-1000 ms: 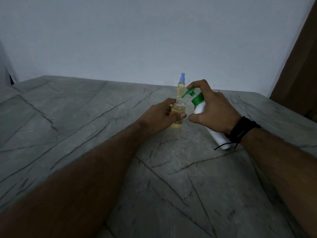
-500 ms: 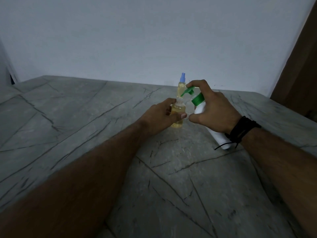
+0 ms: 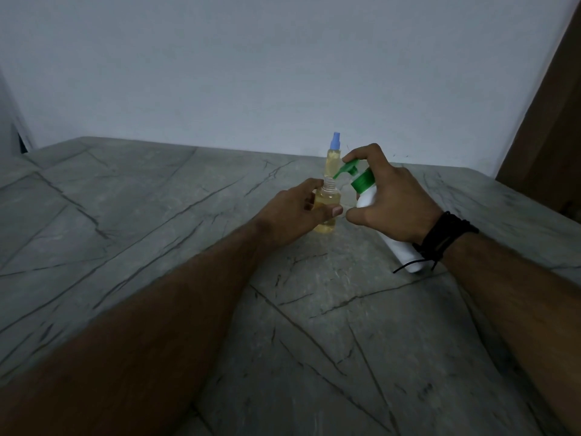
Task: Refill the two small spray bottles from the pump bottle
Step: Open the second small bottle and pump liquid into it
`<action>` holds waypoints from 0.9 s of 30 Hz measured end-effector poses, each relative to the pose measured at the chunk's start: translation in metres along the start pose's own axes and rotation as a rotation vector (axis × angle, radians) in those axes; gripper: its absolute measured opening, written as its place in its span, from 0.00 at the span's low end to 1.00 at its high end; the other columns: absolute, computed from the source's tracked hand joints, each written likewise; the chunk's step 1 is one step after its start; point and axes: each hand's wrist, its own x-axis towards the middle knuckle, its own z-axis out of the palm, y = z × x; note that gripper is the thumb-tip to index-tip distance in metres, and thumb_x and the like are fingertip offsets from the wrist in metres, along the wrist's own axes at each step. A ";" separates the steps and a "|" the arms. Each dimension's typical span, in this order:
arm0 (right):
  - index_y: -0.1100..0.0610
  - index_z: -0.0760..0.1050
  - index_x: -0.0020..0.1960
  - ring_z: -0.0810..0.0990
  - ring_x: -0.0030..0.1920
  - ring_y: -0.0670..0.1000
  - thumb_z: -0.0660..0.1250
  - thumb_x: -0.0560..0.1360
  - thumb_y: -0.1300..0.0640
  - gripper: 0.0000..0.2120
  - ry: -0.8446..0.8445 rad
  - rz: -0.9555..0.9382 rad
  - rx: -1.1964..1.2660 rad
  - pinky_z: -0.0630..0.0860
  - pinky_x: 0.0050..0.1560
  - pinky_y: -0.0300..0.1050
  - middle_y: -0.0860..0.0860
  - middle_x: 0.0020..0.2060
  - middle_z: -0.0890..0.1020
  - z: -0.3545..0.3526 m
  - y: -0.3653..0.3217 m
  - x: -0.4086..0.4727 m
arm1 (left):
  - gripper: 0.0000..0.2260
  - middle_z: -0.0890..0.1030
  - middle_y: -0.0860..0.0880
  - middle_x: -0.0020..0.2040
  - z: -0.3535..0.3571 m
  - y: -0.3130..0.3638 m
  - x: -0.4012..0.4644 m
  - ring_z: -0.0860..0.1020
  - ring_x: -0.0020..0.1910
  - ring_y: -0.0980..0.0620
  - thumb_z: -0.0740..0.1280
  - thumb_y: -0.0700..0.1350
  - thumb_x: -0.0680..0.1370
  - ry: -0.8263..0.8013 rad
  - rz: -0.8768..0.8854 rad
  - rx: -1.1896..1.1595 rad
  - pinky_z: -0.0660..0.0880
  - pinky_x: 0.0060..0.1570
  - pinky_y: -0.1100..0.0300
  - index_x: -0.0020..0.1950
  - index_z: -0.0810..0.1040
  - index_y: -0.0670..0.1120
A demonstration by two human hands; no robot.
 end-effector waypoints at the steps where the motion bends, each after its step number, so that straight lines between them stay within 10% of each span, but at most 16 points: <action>1: 0.47 0.65 0.65 0.79 0.36 0.48 0.75 0.64 0.56 0.33 0.000 -0.002 0.001 0.75 0.38 0.45 0.43 0.37 0.78 0.000 0.000 0.000 | 0.27 0.78 0.52 0.64 0.000 0.000 0.000 0.77 0.59 0.54 0.67 0.60 0.76 0.001 -0.002 -0.004 0.71 0.53 0.61 0.71 0.67 0.53; 27: 0.45 0.65 0.67 0.79 0.36 0.50 0.75 0.64 0.56 0.35 0.005 -0.006 -0.019 0.78 0.39 0.48 0.46 0.37 0.80 0.000 -0.001 -0.001 | 0.27 0.78 0.52 0.63 0.001 -0.004 0.001 0.77 0.58 0.54 0.67 0.61 0.75 0.007 0.002 -0.017 0.70 0.51 0.64 0.71 0.66 0.54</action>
